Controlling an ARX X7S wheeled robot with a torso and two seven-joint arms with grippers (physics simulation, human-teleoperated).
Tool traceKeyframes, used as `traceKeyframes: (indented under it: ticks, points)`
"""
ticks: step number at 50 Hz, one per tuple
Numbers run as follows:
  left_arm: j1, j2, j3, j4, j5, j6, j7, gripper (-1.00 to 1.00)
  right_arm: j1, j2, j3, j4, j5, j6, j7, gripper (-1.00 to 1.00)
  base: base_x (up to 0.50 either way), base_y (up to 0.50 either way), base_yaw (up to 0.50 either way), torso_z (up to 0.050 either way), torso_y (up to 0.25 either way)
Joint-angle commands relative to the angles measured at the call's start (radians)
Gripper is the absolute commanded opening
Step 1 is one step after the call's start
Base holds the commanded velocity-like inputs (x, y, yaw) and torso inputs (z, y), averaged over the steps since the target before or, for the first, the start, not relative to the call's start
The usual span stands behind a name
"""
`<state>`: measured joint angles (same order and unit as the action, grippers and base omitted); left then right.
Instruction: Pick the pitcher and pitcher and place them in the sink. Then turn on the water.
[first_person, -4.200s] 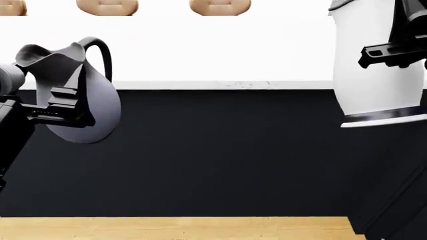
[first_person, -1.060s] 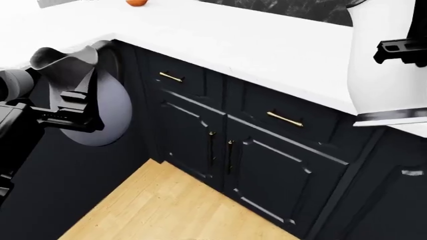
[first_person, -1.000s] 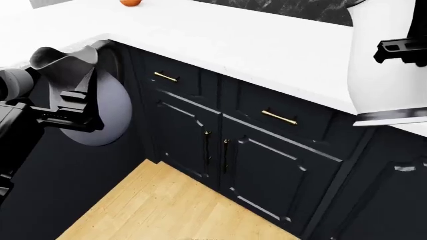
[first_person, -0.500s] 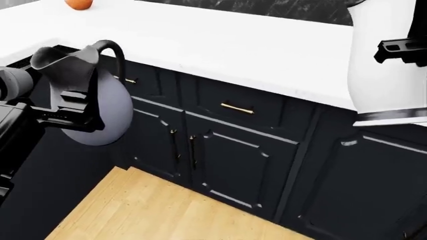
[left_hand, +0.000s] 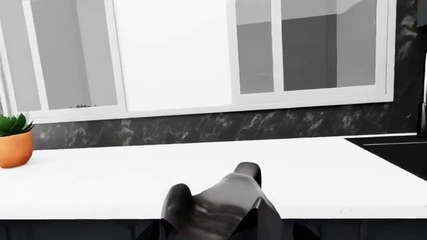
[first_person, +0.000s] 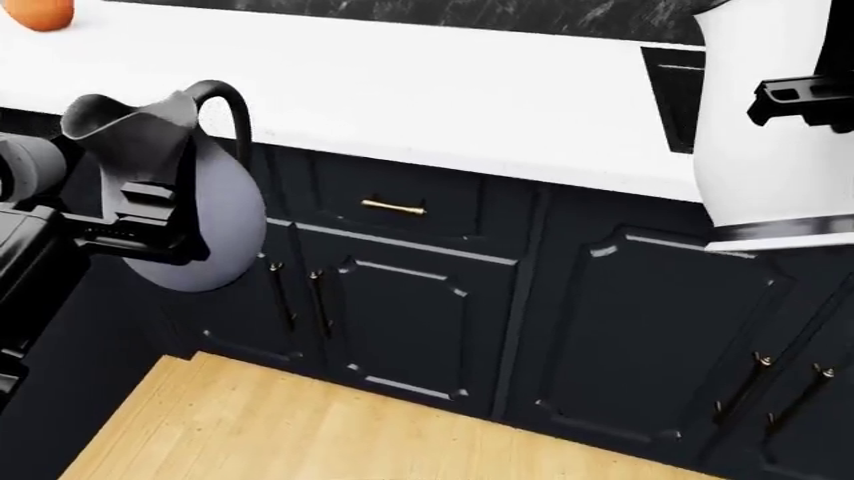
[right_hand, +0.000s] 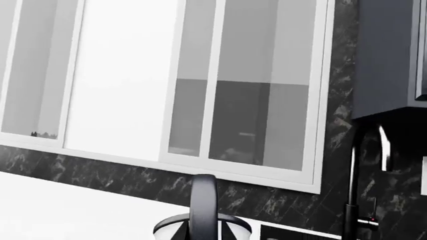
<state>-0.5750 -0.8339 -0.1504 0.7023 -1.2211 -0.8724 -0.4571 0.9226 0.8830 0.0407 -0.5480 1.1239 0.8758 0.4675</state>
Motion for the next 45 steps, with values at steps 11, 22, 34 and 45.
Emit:
traceKeyframes:
  ticks: [11, 22, 34, 45]
  points:
    - [-0.025, -0.003, -0.035, 0.007, 0.015, 0.019, -0.014, -1.00, 0.019, 0.001, 0.024, -0.006, -0.037, -0.010, 0.000, -1.00, -0.02, 0.09, -0.50, 0.002, 0.004]
    - [-0.025, -0.006, -0.034, 0.006, 0.013, 0.021, -0.014, -1.00, 0.020, 0.003, 0.023, -0.007, -0.035, -0.010, 0.002, -1.00, -0.01, 0.09, -0.50, 0.001, 0.004]
    - [-0.021, -0.006, -0.033, 0.007, 0.007, 0.024, -0.016, -1.00, 0.016, 0.003, 0.021, -0.008, -0.035, -0.012, 0.003, -1.00, -0.01, 0.09, -0.50, 0.002, 0.003]
    - [-0.009, -0.007, -0.031, 0.008, 0.010, 0.031, -0.006, -1.00, 0.009, -0.007, 0.008, -0.008, -0.052, -0.030, -0.012, -1.00, -0.18, 0.05, -0.32, 0.002, 0.003]
